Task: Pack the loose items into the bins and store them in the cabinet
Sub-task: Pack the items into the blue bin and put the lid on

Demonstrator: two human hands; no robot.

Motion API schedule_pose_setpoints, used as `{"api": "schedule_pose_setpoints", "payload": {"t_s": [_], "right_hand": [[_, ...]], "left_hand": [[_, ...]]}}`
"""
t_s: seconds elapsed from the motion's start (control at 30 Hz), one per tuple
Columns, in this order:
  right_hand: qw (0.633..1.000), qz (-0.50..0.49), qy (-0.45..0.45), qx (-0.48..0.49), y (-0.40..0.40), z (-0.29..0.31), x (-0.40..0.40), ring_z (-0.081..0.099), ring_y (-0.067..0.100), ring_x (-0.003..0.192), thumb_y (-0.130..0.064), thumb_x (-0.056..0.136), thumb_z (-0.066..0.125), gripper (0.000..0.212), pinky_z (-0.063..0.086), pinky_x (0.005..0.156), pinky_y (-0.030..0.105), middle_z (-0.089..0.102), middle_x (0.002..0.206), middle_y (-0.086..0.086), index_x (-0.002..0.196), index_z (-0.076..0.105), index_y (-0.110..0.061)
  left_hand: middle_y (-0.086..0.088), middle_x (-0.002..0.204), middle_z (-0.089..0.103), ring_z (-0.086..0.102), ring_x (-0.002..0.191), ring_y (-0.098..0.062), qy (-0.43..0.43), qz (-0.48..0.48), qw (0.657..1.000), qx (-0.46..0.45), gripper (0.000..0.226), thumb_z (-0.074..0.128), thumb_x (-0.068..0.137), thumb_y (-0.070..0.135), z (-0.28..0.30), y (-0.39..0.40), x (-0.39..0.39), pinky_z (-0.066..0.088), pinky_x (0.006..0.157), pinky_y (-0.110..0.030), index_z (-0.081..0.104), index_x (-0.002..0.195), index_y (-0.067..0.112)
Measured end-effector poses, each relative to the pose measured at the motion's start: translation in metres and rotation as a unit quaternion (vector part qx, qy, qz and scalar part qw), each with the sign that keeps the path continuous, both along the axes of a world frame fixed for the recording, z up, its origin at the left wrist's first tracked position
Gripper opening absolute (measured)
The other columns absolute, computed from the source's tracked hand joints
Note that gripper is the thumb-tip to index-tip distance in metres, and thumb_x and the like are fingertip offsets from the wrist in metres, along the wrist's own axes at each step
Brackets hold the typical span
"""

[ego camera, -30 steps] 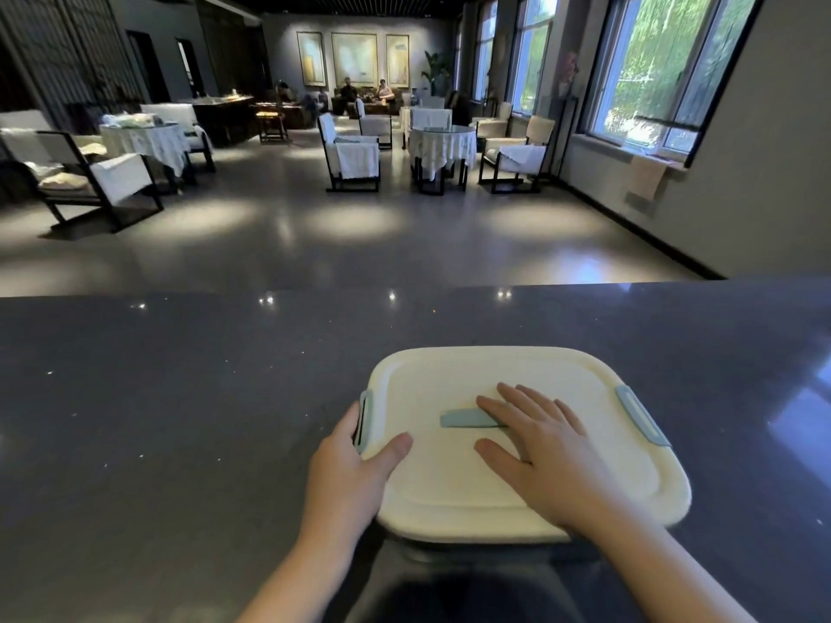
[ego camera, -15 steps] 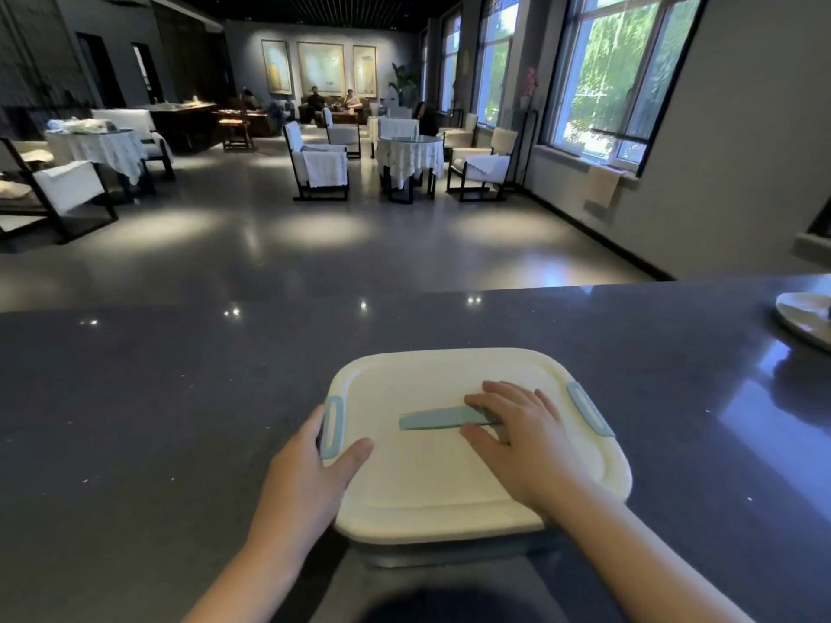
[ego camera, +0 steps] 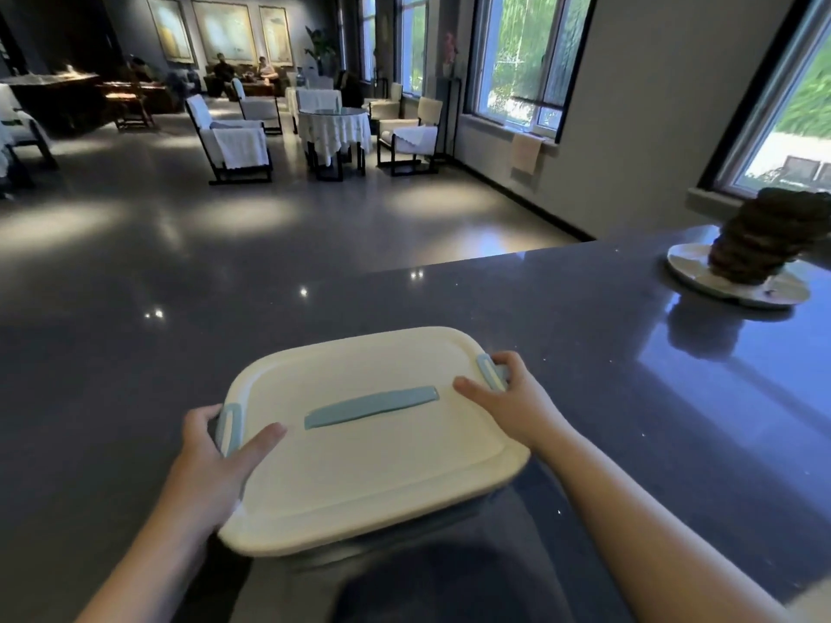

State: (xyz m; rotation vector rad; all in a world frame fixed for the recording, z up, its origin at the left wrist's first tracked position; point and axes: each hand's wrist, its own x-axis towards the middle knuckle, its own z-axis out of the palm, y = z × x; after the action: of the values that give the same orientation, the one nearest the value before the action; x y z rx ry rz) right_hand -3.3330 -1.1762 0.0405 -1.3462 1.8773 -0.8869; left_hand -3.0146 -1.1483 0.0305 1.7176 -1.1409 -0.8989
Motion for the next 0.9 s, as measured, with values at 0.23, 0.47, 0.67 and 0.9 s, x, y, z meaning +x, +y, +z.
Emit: {"api": "schedule_pose_setpoints", "payload": {"t_s": [0.23, 0.47, 0.67, 0.9], "right_hand": [[0.997, -0.063, -0.043, 0.003, 0.030, 0.001, 0.003, 0.059, 0.014, 0.096, -0.054, 0.075, 0.072, 0.064, 0.050, 0.079, 0.031, 0.055, 0.115, -0.006, 0.126, 0.043, -0.030], [0.974, -0.211, -0.077, -0.006, 0.122, -0.002, 0.015, 0.060, 0.014, 0.095, -0.054, 0.075, 0.071, 0.062, 0.056, 0.085, 0.040, 0.048, 0.103, -0.013, 0.124, 0.039, -0.034], [0.936, -0.336, -0.100, -0.041, 0.210, -0.008, 0.031, 0.060, 0.017, 0.098, -0.048, 0.074, 0.074, 0.065, 0.058, 0.083, 0.042, 0.051, 0.113, -0.007, 0.126, 0.039, -0.033], [0.847, -0.512, -0.107, -0.101, 0.357, 0.002, 0.036, 0.062, 0.019, 0.097, -0.042, 0.073, 0.076, 0.056, 0.055, 0.086, 0.047, 0.057, 0.106, -0.007, 0.118, 0.046, -0.032]], "left_hand": [[0.001, 0.114, 0.043, 0.049, 0.088, -0.017, 0.016, -0.061, 0.998, 0.019, 0.086, 0.083, 0.064, 0.037, 0.007, 0.003, 0.001, 0.040, 0.064, -0.034, 0.031, 0.131, 0.026], [0.000, 0.119, 0.044, 0.051, 0.105, -0.027, 0.014, -0.197, 0.980, 0.018, 0.085, 0.085, 0.061, 0.031, 0.013, -0.004, -0.005, 0.047, 0.085, -0.047, 0.036, 0.130, 0.023], [0.005, 0.120, 0.048, 0.053, 0.102, -0.023, 0.055, -0.315, 0.947, 0.023, 0.104, 0.093, 0.036, 0.037, 0.013, 0.003, -0.032, 0.049, 0.084, -0.048, 0.043, 0.126, 0.026], [0.002, 0.116, 0.059, 0.060, 0.095, -0.020, 0.048, -0.493, 0.869, 0.010, 0.104, 0.094, 0.024, 0.050, 0.018, 0.054, -0.120, 0.052, 0.076, -0.041, 0.051, 0.116, 0.033]]}}
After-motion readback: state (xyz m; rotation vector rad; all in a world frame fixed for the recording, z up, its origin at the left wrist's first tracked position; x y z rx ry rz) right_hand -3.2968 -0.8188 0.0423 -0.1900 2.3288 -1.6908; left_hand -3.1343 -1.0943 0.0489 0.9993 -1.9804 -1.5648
